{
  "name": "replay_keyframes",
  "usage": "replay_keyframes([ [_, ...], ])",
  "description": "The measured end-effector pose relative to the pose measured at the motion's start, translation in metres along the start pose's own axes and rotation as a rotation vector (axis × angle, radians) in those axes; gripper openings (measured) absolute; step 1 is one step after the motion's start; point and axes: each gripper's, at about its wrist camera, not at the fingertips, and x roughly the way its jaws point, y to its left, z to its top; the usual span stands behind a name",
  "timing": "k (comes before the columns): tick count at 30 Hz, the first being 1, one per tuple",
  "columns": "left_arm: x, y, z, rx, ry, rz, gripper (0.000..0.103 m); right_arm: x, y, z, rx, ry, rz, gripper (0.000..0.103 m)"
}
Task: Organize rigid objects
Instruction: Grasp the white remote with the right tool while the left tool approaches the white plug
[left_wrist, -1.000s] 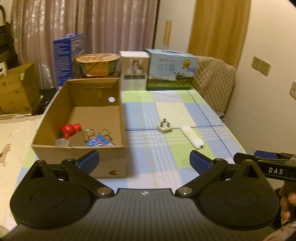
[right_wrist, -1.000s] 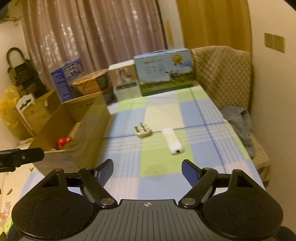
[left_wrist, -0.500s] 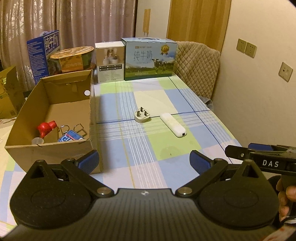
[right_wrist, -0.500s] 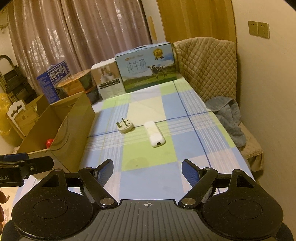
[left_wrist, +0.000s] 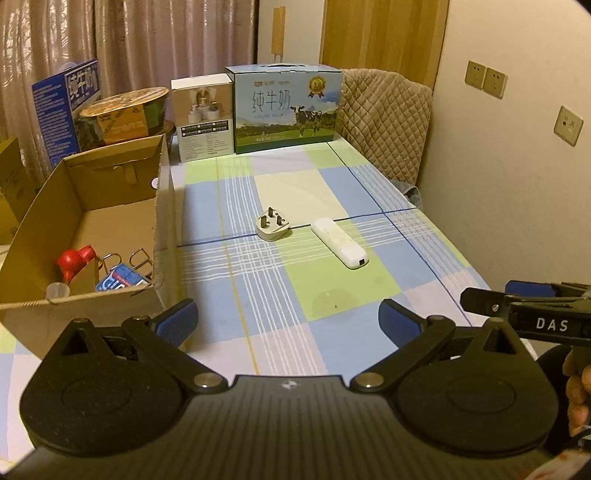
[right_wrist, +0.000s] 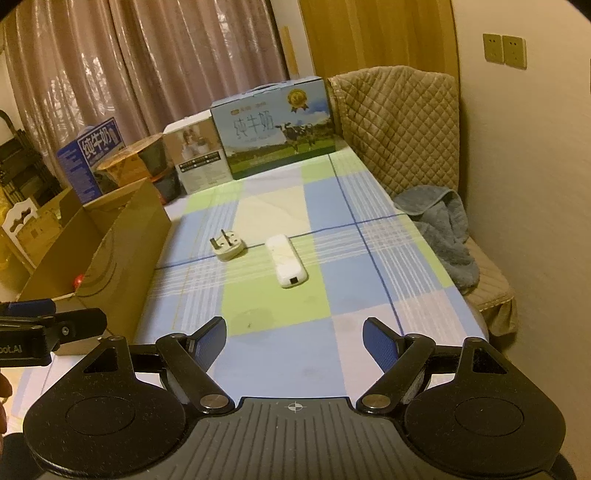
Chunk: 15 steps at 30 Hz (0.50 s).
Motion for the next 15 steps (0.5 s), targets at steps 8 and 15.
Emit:
replay_keyframes([
  [8,0.035,0.003,0.013,0.017,0.0,0.016,0.102,0.022,-0.01,0.008,-0.052,-0.007,-0.015,0.078],
  [15,0.079,0.007,0.028,0.028,0.01,0.034,0.102,0.063,-0.018,0.02,-0.108,0.009,-0.003,0.078],
])
